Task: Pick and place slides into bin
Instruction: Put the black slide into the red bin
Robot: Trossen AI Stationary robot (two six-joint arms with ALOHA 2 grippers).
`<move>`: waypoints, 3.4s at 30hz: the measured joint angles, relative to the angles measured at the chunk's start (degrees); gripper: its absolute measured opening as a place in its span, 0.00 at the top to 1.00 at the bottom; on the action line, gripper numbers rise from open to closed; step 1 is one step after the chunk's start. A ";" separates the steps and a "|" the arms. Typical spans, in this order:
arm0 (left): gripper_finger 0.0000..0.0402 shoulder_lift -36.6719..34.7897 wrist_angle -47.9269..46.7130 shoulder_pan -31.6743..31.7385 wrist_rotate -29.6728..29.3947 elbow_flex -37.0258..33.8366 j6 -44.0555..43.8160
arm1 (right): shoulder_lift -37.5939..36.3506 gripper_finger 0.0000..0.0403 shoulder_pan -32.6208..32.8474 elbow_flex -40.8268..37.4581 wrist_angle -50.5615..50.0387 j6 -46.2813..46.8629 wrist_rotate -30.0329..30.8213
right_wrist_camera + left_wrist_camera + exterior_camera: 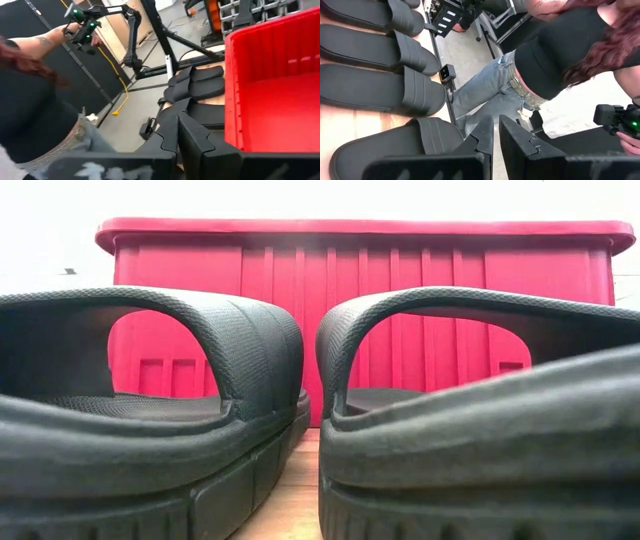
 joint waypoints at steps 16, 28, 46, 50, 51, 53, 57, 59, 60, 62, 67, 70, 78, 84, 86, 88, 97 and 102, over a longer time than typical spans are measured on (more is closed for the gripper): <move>0.94 0.02 3.39 0.00 -0.04 0.00 -8.99 | -0.06 1.00 0.00 -0.02 -4.09 0.37 -0.58; 0.94 4.29 -14.48 -0.57 -0.94 -0.02 -15.51 | -0.06 1.00 0.00 -0.02 -4.06 -0.92 -0.43; 0.93 13.24 -16.04 -0.90 -0.77 -0.04 -21.44 | -0.08 1.00 0.00 -0.09 -1.25 -1.14 -0.52; 0.93 14.73 -18.30 -0.92 0.76 -0.04 -22.82 | -0.09 1.00 0.00 -0.09 0.44 -2.28 -0.59; 0.93 15.00 -18.54 -0.92 1.08 -0.04 -22.93 | -0.08 1.00 0.00 -0.09 0.90 -2.45 -0.63; 0.92 15.39 -18.80 -0.94 1.21 -0.04 -22.94 | -0.09 1.00 0.00 -0.09 1.17 -2.47 -0.71; 0.84 15.87 -18.84 -1.68 1.22 -0.04 -22.89 | -0.09 1.00 0.00 -0.09 1.12 -2.47 -0.78; 0.79 15.89 -18.84 -2.43 0.49 -0.04 -22.99 | -0.09 1.00 0.00 -0.09 1.10 -2.47 -0.78; 0.76 15.87 -18.86 -2.81 -0.08 -0.04 -23.25 | -0.09 1.00 0.00 -0.09 1.12 -2.47 -0.80; 0.72 15.87 -18.88 -3.86 -1.41 -0.04 -23.19 | -0.08 1.00 0.00 -0.09 1.11 -2.47 -0.80; 0.66 15.89 -18.86 -8.92 -6.22 -0.04 -17.54 | -0.09 1.00 0.00 -0.09 1.09 -2.47 -0.82; 0.66 15.80 -18.12 -12.26 -7.57 -1.04 -16.22 | -0.09 1.00 0.00 -0.09 1.09 -2.47 -0.82; 0.66 15.89 -8.29 -19.37 -8.97 -9.38 -17.92 | -0.09 1.00 0.00 -0.09 1.09 -2.47 -0.82; 0.66 15.87 0.97 -22.30 -8.98 -15.97 -21.50 | -0.09 1.00 0.01 -0.09 1.09 -2.53 -0.84; 0.66 15.87 4.47 -23.22 -8.98 -18.53 -23.13 | -0.08 1.00 0.01 -0.09 1.08 -3.03 -0.84; 0.66 15.87 8.55 -24.13 -8.96 -21.21 -24.55 | -0.09 1.00 0.00 -0.09 1.08 -3.64 -0.84; 0.66 15.87 19.84 -26.89 -8.90 -30.19 -29.01 | -0.09 1.00 0.01 -0.09 1.07 -3.72 -0.84; 0.66 15.87 28.35 -28.44 -8.90 -34.24 -31.56 | -0.09 1.00 0.00 -0.09 1.07 -3.56 -0.84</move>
